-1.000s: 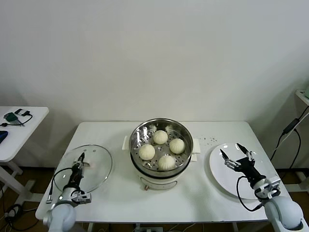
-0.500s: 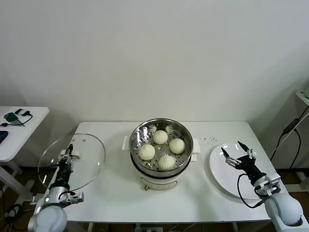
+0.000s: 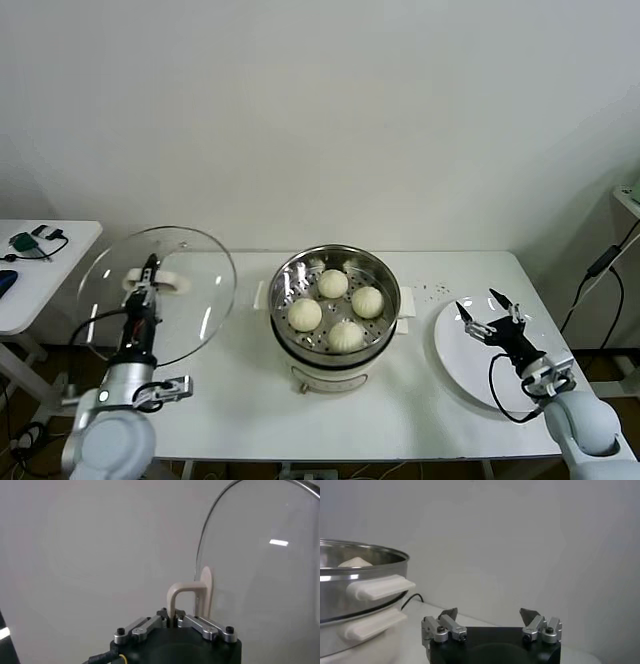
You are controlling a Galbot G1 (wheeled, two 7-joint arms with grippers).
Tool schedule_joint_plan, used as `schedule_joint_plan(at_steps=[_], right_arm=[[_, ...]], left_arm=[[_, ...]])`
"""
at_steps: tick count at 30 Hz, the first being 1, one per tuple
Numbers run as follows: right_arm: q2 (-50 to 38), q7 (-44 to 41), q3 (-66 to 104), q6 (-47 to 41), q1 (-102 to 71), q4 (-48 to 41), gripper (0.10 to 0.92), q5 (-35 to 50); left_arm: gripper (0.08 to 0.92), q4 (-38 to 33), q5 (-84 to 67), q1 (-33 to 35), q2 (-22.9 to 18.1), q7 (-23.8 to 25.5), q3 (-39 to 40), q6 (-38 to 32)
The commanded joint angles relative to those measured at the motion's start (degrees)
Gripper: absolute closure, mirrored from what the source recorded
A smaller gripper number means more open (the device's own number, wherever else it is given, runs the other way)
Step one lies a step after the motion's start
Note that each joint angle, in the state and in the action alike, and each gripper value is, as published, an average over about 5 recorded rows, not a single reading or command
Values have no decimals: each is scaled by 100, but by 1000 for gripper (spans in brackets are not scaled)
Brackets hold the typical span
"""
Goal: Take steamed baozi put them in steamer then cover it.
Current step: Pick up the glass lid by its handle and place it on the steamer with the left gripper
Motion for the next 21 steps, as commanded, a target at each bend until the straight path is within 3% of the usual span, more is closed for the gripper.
schedule_joint_plan(at_steps=[1,10,21], right_arm=[[42,-10,-56,41,148,-169,203,-69],[114,-28,-8,147,163,-306,203,-146],[134,-79,186,303,62,-425,203,-224]], left_arm=[[850,-389,151,-2085,323,1464,2945,1983],[850,595,1257,-2830,-1189,2098,3874,1998],[850,1756,1683,-2956,-2558,2025,3955,1998]])
